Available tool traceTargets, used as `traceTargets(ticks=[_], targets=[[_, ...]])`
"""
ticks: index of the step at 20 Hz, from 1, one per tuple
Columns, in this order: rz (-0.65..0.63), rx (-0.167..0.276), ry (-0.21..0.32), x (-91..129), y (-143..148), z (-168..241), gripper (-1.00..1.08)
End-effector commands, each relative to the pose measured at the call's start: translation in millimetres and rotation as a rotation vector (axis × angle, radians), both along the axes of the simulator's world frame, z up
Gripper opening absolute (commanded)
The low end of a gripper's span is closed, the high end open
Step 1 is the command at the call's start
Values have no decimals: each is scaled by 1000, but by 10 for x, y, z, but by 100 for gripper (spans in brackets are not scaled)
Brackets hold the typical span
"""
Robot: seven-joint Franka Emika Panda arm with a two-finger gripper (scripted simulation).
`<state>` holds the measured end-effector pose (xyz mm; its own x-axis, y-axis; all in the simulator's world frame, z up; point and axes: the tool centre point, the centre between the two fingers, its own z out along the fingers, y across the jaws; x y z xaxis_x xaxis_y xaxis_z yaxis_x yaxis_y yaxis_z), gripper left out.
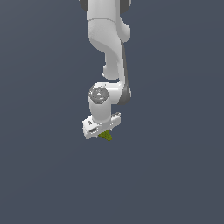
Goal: Pick up the object and move it to a goal position.
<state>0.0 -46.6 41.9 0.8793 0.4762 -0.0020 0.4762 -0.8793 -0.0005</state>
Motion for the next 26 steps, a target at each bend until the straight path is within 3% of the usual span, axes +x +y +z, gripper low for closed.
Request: traceTargets(ticks=[1, 11, 26], targets=[[0, 0, -2, 7, 26, 42, -100], [1, -1, -2, 15, 412, 584, -100], [1, -1, -2, 60, 1485, 2105, -100]])
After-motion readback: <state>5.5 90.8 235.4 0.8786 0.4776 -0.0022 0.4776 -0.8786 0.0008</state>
